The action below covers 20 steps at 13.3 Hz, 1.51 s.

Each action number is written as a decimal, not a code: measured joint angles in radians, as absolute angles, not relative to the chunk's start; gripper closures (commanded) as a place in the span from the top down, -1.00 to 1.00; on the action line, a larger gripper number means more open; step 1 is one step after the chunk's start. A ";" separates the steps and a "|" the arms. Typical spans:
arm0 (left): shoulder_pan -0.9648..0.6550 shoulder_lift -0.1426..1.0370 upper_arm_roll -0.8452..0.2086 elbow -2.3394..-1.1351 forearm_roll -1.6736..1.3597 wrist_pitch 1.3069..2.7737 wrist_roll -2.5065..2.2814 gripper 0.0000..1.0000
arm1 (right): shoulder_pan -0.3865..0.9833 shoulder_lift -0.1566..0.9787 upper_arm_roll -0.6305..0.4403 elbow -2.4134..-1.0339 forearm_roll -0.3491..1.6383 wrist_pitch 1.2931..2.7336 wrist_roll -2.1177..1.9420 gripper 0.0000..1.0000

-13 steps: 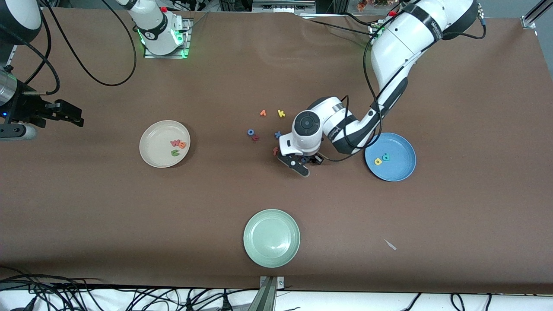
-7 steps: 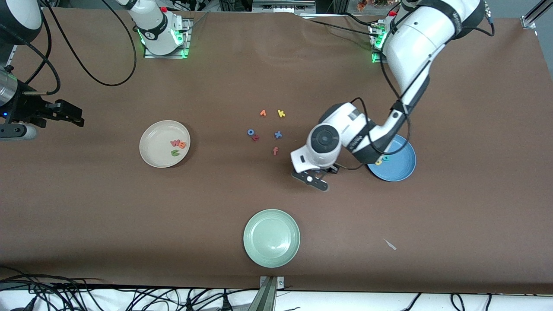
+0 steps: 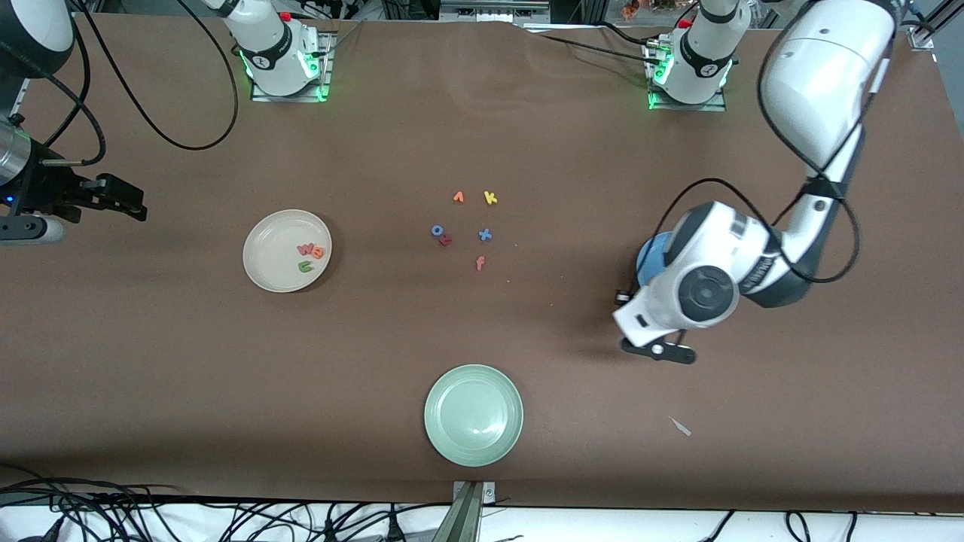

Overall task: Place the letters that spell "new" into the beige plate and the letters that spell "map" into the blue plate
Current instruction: 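Carry the blue E onto the blue plate and open the left gripper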

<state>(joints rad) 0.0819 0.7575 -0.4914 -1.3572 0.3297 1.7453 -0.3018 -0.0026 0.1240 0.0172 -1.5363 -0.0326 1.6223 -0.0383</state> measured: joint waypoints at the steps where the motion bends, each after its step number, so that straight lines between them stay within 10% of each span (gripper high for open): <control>1: 0.114 0.758 -0.491 -1.363 0.329 1.709 -0.293 -1.00 | -0.003 0.124 0.017 -1.536 -0.033 1.622 -0.038 0.99; 11: 0.243 0.674 -0.494 -1.640 0.328 1.847 -0.223 -1.00 | -0.002 0.124 0.017 -1.536 -0.034 1.622 -0.038 0.99; 12: 0.248 0.653 -0.494 -1.692 0.328 1.890 -0.232 -0.87 | -0.002 0.124 0.017 -1.536 -0.034 1.622 -0.038 0.99; 14: 0.257 0.631 -0.494 -1.749 0.328 1.925 -0.241 0.99 | -0.002 0.124 0.017 -1.536 -0.035 1.622 -0.038 0.99; 20: 0.280 0.605 -0.493 -1.744 0.328 1.912 -0.241 1.00 | -0.002 0.124 0.017 -1.536 -0.035 1.622 -0.038 0.99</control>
<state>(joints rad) 0.2799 0.6047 -0.4931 -1.7439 0.3285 1.9118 -0.2414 -0.0025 0.1242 0.0168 -1.5362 -0.0350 1.6223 -0.0383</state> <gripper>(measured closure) 0.194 0.000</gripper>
